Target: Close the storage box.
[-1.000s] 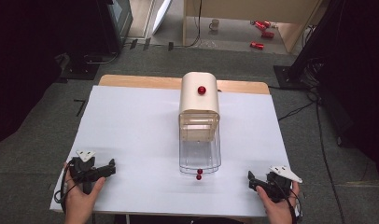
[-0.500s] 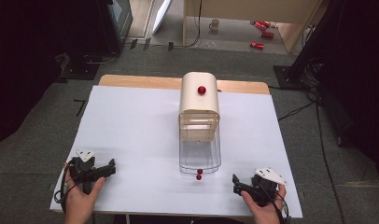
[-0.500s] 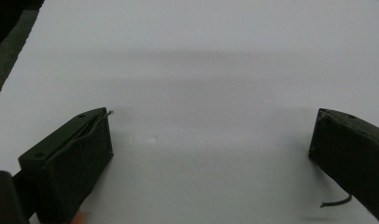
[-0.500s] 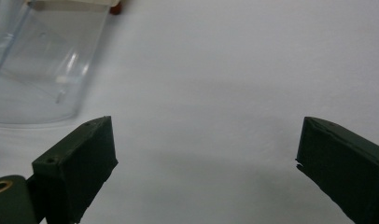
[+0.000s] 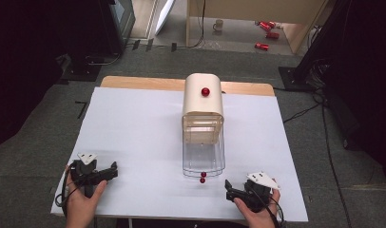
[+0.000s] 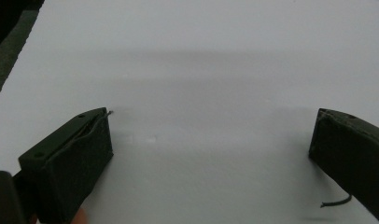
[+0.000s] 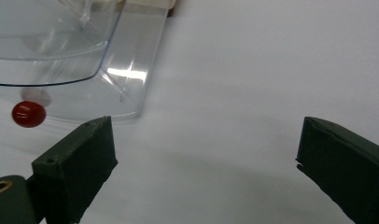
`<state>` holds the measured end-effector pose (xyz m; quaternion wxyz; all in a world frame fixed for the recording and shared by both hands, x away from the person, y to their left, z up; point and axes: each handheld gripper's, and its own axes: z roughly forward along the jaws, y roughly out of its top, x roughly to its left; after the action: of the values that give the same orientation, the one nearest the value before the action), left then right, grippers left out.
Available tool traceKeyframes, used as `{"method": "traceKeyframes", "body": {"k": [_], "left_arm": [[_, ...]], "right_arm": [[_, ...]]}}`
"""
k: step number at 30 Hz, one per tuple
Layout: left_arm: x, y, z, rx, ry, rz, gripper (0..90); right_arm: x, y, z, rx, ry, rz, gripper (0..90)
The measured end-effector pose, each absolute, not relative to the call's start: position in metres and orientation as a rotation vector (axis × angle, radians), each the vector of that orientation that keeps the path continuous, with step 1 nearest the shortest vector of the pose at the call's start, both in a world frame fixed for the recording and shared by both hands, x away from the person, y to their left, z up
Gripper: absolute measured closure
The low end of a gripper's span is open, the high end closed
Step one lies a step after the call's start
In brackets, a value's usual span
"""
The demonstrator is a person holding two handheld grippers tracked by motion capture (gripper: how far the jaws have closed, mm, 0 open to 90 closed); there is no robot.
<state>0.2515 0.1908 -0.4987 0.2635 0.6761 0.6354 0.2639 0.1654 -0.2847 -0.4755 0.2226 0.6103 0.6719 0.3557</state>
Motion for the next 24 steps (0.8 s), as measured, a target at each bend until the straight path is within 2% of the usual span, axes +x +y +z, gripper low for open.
{"method": "traceKeyframes", "body": {"k": [17, 24], "left_arm": [[0.251, 0.191, -0.499, 1.829, 1.718, 0.713, 0.0], [0.251, 0.191, -0.499, 1.829, 1.718, 0.714, 0.0]], "right_arm": [[0.165, -0.264, -0.467, 1.640, 1.897, 1.041, 6.7], [0.165, -0.253, -0.462, 1.617, 1.900, 1.050, 13.5]]}}
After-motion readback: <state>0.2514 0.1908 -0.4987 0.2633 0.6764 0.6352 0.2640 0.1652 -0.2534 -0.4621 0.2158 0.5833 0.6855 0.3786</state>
